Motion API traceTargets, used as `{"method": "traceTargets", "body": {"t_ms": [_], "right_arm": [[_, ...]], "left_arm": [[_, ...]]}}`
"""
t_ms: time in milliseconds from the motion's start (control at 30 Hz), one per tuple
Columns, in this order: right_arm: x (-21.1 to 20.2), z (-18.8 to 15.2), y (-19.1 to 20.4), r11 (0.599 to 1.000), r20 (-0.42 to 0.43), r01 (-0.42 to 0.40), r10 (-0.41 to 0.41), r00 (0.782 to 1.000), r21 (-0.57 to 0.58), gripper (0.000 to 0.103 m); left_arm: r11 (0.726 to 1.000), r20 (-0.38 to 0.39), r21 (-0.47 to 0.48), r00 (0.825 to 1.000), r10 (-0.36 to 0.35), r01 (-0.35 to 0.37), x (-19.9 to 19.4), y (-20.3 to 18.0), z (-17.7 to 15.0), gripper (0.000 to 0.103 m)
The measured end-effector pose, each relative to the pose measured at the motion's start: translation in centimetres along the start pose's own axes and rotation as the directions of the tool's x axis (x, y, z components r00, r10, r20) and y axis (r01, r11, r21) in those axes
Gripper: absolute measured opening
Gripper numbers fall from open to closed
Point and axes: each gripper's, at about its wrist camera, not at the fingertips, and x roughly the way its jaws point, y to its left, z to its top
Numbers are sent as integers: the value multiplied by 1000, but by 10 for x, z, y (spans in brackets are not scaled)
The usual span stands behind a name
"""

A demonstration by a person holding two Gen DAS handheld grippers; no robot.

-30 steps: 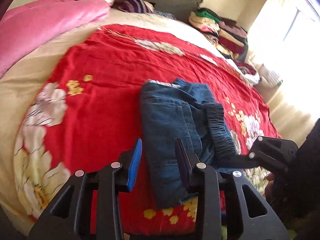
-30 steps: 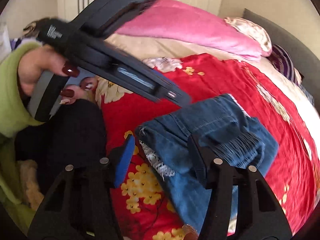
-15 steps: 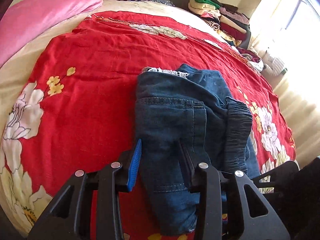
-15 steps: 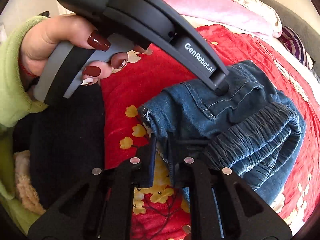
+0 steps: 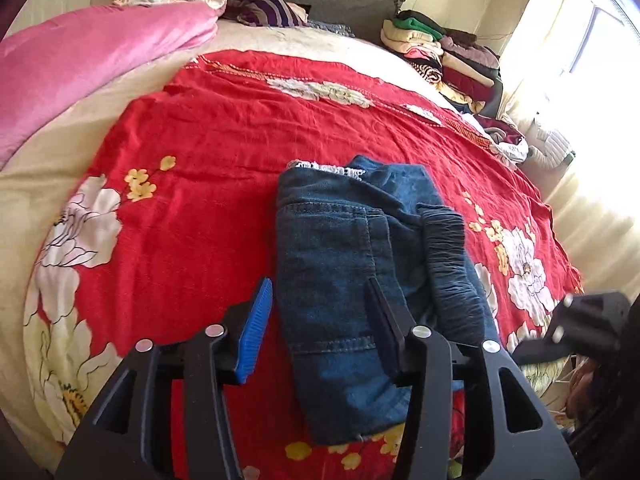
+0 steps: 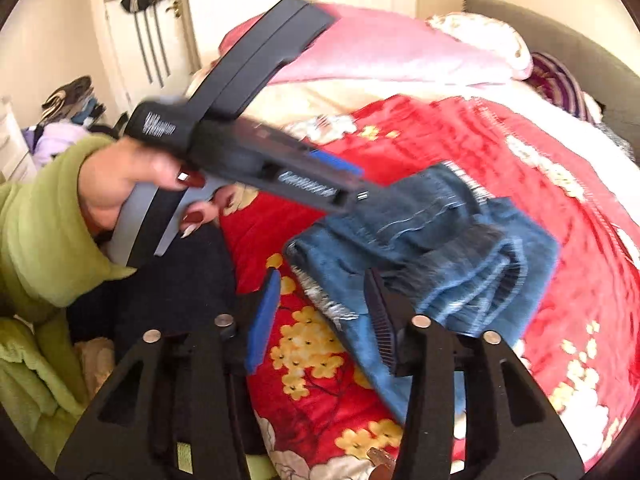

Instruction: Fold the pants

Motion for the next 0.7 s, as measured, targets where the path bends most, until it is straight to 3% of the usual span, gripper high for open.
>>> {"method": "traceTargets", "body": {"t_ms": [133,233,533,567,633,700], "right_arm": [[-20,1,-12,997,53,58,-61,997,49,58],[-29,4,-29,992,88,93,-101,991,89,64],[-52,5,-64,961,169,185,-221,961,205,77],[-53,5,-68,957,173,192,-231,958,216,78],[-55,3,-75,947,176,210,-256,950,241,80],[-58,1,-82,938,182,227,-279,943,263,80]], "left_arm": [[1000,27,7,1000,11,-11,-13,-6,0,56],[1000,45,19,999,18,-19,-21,-10,1,59],[998,75,51,997,21,-24,-35,-27,6,61],[998,76,55,997,20,-24,-36,-28,6,64],[998,80,62,996,26,-31,-37,-30,6,77],[997,83,67,996,29,-35,-36,-32,7,77]]}}
